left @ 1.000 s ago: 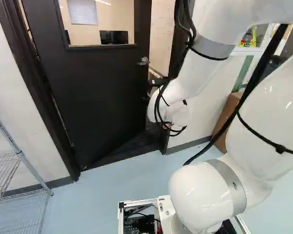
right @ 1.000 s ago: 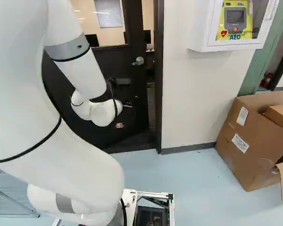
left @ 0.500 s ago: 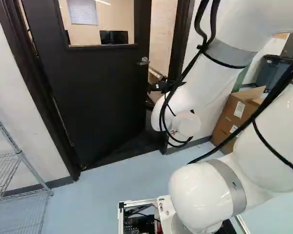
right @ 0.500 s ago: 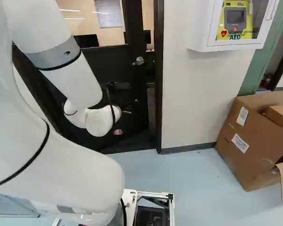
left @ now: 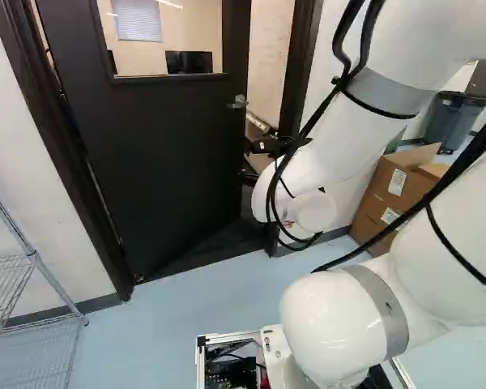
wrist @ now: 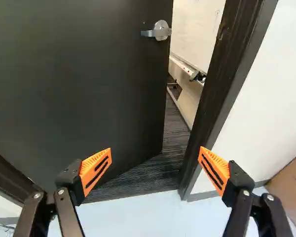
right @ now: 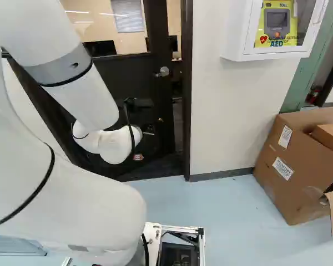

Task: Open the door and move inside

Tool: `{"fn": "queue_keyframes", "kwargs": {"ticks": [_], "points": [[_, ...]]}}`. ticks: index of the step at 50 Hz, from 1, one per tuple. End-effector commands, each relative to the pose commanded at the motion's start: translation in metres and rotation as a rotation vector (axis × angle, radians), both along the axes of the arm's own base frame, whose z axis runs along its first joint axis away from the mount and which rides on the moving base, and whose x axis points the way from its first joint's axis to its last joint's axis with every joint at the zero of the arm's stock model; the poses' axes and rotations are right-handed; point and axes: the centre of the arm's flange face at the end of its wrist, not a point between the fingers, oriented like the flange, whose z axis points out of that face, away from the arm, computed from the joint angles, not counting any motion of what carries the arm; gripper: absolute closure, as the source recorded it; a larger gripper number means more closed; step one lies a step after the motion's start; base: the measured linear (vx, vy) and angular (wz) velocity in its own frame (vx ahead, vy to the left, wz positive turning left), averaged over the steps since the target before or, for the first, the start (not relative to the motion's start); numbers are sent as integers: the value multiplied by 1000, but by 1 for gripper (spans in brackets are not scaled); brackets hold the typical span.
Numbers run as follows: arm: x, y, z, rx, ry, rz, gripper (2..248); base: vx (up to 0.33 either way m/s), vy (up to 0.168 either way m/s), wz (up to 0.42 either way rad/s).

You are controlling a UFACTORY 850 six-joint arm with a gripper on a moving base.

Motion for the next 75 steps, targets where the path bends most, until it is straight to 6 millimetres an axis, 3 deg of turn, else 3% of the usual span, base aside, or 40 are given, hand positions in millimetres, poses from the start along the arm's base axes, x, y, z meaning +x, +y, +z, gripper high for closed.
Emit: {"fn": "queue_keyframes", "kwargs": {"ticks": [36, 75], "points": [[0, 0, 0, 0, 0, 0, 3, 38, 13, 28], [0, 0, 0, 0, 0, 0, 3, 101, 101, 112]]}}
